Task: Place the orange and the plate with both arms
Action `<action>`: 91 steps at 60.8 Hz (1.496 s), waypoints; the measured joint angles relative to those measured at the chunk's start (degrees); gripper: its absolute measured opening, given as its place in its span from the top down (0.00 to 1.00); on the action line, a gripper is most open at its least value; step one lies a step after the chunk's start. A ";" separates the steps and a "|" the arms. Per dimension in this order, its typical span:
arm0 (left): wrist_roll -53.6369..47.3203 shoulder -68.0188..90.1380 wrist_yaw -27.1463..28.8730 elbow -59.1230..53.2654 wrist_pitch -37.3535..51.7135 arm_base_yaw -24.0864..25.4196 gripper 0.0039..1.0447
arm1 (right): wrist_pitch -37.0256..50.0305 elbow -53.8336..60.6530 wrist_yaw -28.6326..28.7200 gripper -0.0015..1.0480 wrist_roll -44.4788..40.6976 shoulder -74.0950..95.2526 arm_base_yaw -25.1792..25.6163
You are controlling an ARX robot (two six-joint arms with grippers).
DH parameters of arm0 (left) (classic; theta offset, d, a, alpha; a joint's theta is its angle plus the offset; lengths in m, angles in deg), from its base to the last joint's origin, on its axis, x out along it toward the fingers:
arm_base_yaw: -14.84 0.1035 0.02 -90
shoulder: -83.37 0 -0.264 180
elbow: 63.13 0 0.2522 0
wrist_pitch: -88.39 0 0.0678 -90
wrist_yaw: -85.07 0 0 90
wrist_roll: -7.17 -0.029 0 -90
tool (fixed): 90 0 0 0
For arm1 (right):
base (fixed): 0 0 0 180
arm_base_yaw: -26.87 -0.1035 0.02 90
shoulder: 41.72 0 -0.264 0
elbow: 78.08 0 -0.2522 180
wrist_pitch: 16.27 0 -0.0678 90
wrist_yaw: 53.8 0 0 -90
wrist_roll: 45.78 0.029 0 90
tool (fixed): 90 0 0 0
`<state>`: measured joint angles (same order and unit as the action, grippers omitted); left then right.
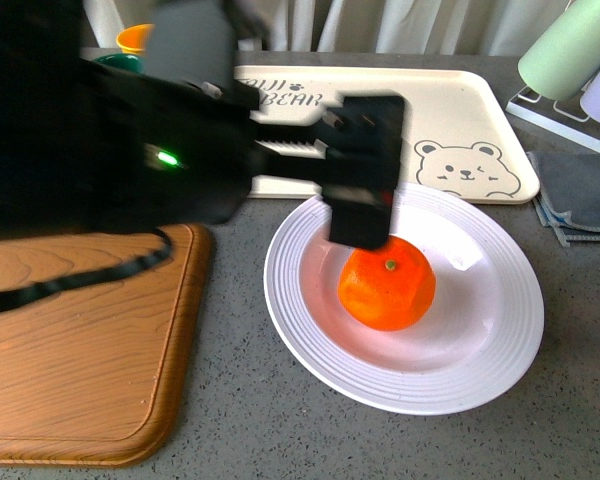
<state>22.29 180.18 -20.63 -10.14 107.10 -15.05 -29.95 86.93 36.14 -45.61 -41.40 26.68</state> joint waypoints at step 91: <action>-14.58 -71.56 15.72 -38.38 -7.39 29.68 0.99 | 0.00 0.00 0.07 0.09 0.00 -0.04 0.00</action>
<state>7.71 108.62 -4.92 -48.53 99.71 14.64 -29.95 86.93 36.21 -45.61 -41.44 26.68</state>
